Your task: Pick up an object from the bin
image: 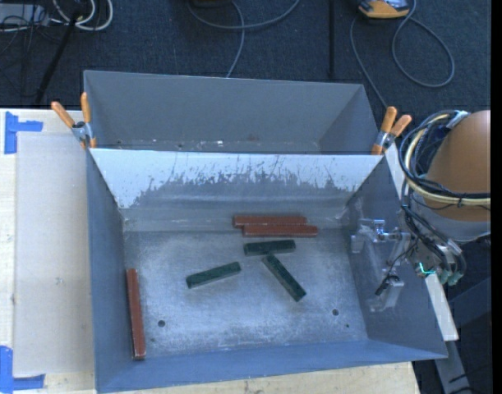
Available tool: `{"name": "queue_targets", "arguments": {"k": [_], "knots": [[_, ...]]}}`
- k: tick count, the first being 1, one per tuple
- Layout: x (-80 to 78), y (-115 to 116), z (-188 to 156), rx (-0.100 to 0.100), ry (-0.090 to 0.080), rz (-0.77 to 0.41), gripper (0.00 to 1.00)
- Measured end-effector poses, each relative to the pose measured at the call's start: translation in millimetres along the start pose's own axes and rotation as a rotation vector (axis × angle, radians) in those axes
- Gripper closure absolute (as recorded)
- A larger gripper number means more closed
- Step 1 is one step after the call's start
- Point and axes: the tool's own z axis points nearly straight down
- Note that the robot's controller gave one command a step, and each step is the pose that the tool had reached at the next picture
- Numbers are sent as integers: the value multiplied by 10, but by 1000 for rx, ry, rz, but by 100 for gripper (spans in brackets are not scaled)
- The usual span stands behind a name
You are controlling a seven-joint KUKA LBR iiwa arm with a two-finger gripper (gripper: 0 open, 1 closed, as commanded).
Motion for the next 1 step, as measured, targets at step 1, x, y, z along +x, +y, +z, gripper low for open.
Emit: {"name": "queue_targets", "arguments": {"k": [1], "knots": [[-87, 450, 937, -2, -1, 58, 0]]}}
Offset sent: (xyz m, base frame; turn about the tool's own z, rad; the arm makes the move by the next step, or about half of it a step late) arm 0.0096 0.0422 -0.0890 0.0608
